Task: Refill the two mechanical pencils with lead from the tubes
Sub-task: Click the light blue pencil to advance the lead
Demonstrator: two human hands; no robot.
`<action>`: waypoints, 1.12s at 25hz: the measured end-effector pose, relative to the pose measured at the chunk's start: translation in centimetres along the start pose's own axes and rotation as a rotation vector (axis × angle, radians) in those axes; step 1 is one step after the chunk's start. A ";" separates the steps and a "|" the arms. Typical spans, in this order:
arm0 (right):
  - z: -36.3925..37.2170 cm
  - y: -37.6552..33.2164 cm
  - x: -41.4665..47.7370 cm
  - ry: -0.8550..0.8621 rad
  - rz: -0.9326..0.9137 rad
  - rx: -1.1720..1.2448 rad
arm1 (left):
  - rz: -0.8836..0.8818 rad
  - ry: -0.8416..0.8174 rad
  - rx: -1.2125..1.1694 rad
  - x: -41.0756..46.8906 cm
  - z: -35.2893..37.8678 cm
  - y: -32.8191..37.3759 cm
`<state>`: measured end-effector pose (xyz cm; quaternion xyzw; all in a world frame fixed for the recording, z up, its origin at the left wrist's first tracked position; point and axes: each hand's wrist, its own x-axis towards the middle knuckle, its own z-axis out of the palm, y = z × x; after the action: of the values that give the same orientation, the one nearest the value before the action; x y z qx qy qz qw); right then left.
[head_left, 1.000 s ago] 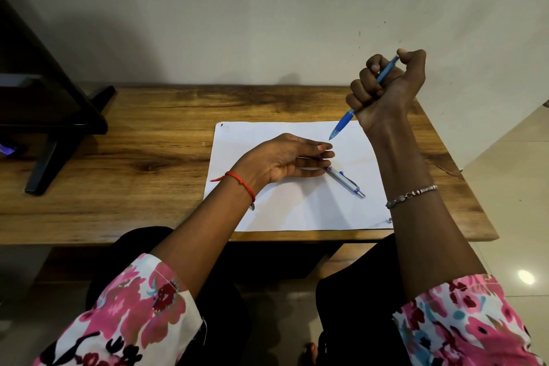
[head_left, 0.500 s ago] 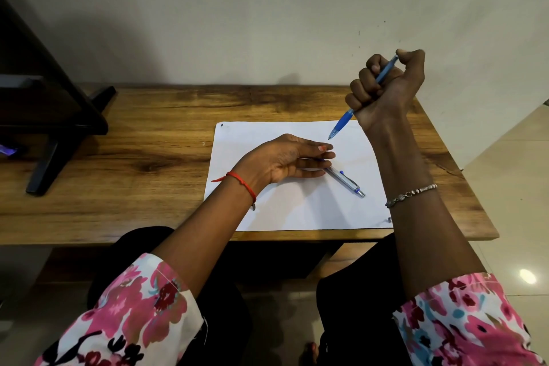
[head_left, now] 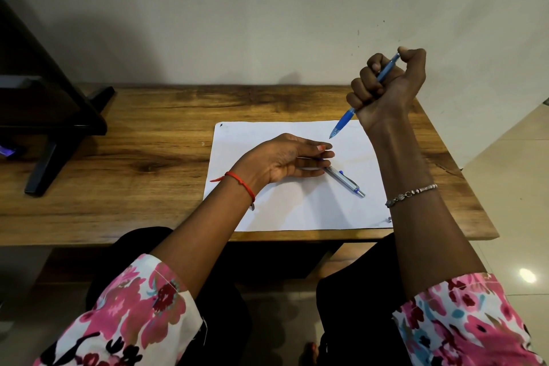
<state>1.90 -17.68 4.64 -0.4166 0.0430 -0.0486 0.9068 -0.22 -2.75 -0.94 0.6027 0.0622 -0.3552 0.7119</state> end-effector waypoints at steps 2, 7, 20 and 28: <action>0.0 0.1 -0.1 -0.017 0.004 -0.024 | -0.001 0.003 0.002 0.0 0.0 0.0; 0.5 -0.1 -0.2 -0.036 0.003 -0.041 | 0.003 0.002 0.010 0.0 0.0 0.0; 0.6 -0.1 -0.3 -0.050 -0.007 -0.083 | 0.008 0.006 0.011 0.0 0.1 -0.1; 0.6 -0.1 -0.3 -0.060 -0.008 -0.079 | 0.011 0.008 0.012 0.1 0.1 -0.1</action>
<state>1.67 -17.25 5.08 -0.4535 0.0161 -0.0379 0.8903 -0.22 -2.87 -1.01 0.6086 0.0598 -0.3494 0.7099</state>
